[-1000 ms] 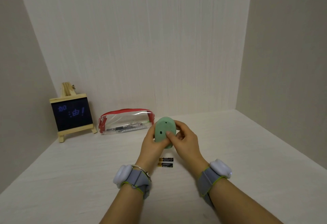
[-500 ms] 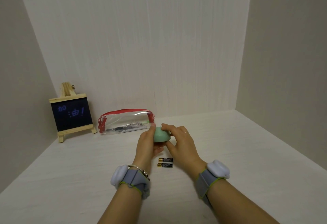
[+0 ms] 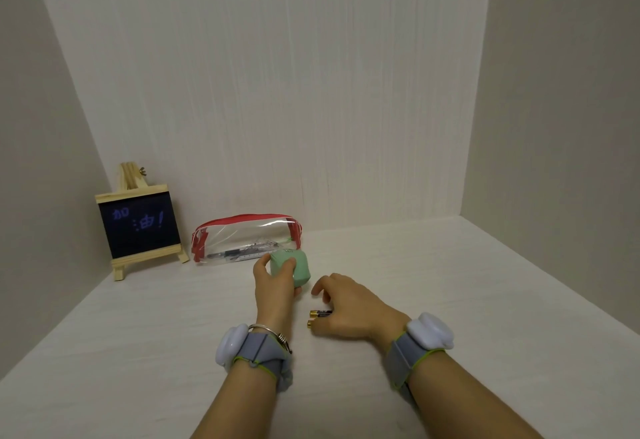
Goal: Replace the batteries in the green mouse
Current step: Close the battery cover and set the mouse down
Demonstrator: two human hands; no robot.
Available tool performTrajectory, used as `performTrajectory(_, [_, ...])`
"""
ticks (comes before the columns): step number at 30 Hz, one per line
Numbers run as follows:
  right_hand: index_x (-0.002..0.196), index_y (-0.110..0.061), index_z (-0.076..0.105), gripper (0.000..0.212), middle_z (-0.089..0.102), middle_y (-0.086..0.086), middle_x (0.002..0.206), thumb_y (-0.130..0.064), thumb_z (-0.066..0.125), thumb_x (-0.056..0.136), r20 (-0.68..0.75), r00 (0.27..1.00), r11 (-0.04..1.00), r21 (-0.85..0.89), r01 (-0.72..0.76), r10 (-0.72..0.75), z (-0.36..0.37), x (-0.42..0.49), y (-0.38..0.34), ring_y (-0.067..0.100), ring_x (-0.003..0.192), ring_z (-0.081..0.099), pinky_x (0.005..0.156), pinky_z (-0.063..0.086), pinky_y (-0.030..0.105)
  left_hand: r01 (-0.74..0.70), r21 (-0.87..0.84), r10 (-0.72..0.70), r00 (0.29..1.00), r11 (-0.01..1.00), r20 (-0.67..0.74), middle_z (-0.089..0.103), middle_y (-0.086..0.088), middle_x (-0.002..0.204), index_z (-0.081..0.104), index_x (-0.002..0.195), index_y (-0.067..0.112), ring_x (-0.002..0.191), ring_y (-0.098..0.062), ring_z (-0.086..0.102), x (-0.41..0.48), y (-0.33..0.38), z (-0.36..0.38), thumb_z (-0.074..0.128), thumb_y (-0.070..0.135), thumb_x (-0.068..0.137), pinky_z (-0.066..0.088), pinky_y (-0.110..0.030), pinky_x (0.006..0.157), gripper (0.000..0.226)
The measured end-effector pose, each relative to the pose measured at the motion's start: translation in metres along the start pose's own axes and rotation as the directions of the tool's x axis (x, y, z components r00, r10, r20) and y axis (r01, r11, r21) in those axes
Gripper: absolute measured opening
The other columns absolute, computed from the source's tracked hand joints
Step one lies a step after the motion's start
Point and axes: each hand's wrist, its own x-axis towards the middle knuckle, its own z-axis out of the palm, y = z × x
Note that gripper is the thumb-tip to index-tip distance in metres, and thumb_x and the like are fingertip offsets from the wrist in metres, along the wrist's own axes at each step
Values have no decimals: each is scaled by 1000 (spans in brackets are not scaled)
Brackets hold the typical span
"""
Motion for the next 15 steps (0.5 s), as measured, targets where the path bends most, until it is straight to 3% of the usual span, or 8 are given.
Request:
performTrajectory(4, [110,-19,51,44,43,-5,95,-38,65,72,43,999,998,-56,-20,22,-5,-2,2,14,86,42,75,35,27,-1,36,1,1000,999,2,52,-14,128,38,136,22,108,-31,58,3,-2,0,57,20,90,53,-37,81,50])
performTrajectory(7, [94,-22,50,27,47,-4,90,-34,63,73,23,999,998,-34,-47,48,-5,-3,4,16,82,46,69,35,27,0,58,-1,1000,998,20,51,-11,129,39,137,22,111,-31,58,2,-2,0,59,20,89,53,-42,91,52])
performTrajectory(10, [86,-20,50,19,50,-3,86,-32,61,75,-48,995,996,-3,-87,87,-5,-1,8,17,80,47,65,35,27,-3,75,0,999,997,40,53,-9,130,43,134,23,112,-31,58,3,-4,0,61,21,88,51,-47,96,50])
performTrajectory(15, [93,-9,55,26,56,6,92,-30,58,79,-225,947,971,-3,-237,231,-2,4,16,23,82,51,65,38,31,-23,204,3,995,979,99,58,-13,129,47,132,21,112,-31,60,1,-6,2,65,25,85,49,-48,99,51])
